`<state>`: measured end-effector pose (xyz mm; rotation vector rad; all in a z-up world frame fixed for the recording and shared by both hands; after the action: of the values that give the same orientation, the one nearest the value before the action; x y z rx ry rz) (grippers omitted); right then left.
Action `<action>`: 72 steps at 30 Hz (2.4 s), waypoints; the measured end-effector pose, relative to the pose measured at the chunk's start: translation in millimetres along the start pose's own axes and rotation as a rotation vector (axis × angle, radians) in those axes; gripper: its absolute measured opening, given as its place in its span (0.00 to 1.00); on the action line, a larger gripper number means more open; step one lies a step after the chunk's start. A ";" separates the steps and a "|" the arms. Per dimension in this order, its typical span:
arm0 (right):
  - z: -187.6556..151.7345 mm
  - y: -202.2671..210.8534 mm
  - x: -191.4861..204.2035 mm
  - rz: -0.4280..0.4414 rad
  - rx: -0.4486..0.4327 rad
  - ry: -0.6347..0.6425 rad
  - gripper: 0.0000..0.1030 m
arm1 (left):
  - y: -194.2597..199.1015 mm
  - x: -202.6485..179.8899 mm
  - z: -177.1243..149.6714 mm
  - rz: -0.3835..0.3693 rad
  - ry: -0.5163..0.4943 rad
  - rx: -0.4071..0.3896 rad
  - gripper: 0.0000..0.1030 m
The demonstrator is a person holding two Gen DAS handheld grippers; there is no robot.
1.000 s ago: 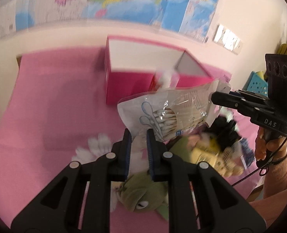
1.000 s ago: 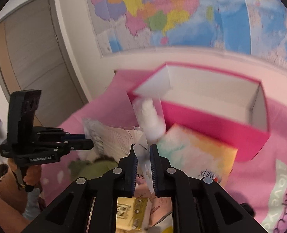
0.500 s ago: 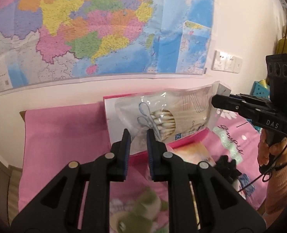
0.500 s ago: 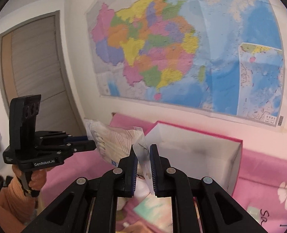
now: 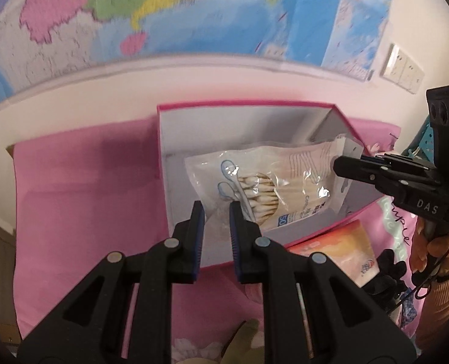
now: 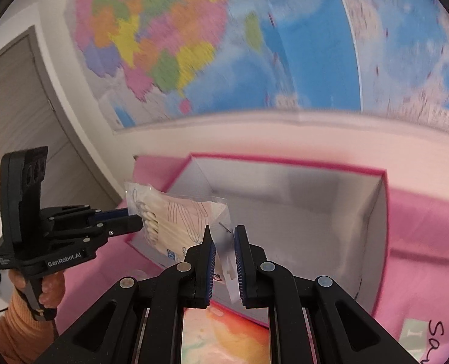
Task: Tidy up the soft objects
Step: 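Carry the swab bag over the pink box and open the left gripper, then grasp the black scrunchie with the right gripper and lift it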
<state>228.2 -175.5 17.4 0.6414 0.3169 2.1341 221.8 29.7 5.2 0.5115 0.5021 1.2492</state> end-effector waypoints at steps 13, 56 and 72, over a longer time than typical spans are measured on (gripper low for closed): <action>-15.9 -42.2 -24.8 -0.111 0.118 -0.047 0.45 | 12.4 15.7 -3.4 0.095 0.059 -0.054 0.24; -157.1 124.8 -70.7 -0.093 0.174 -0.169 0.68 | 54.3 -167.8 -136.3 -0.478 -0.102 0.084 0.55; -146.2 138.6 -51.4 -0.002 0.084 -0.115 0.13 | 14.0 -193.5 -138.9 -0.549 -0.039 0.225 0.34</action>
<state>80.3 -298.8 -60.9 0.8086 0.3456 2.0806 79.6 -141.8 -80.1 0.5390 0.6991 0.6604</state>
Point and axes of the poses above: each gripper's, at about its wrist camera, not at the fingertips, and y roughly against the way its jaws point, x to its left, z to its top, the point moved 3 cm from there along -y, roughly the way its jaws point, and after that the axes turned 12 degrees about -x, right-handed, at the moved point
